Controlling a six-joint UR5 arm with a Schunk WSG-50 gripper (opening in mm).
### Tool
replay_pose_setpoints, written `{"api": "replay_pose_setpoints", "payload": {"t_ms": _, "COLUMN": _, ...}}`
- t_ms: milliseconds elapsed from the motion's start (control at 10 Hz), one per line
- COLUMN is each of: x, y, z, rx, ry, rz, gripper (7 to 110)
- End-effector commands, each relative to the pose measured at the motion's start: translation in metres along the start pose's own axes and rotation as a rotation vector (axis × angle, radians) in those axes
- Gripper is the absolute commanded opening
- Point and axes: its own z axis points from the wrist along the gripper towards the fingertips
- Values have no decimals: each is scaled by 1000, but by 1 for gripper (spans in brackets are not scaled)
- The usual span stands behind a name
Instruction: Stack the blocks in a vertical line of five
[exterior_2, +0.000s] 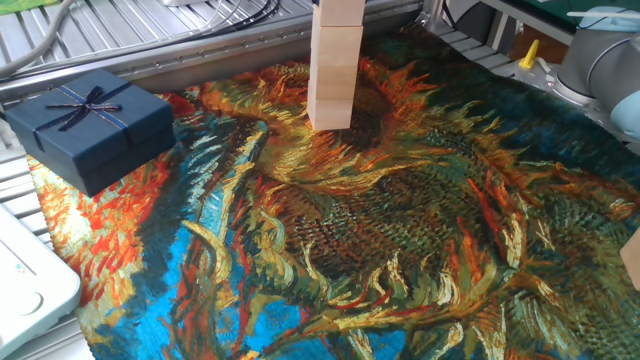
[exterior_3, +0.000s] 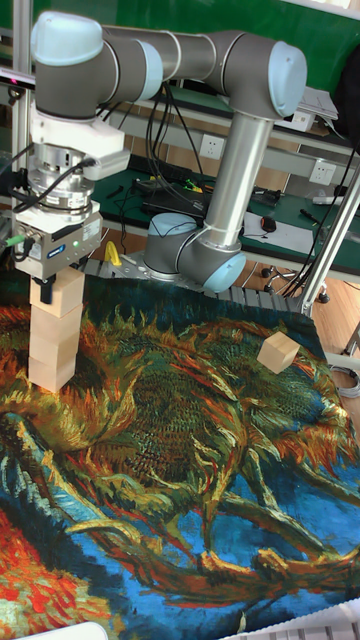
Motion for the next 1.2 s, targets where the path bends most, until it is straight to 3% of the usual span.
{"api": "replay_pose_setpoints", "payload": {"t_ms": 0, "x": -3, "y": 0, "z": -1, "rx": -2, "ry": -13, "rz": -3, "gripper": 22}}
{"api": "replay_pose_setpoints", "payload": {"t_ms": 1100, "x": -5, "y": 0, "z": 1, "rx": -9, "ry": -17, "rz": -24, "gripper": 22}}
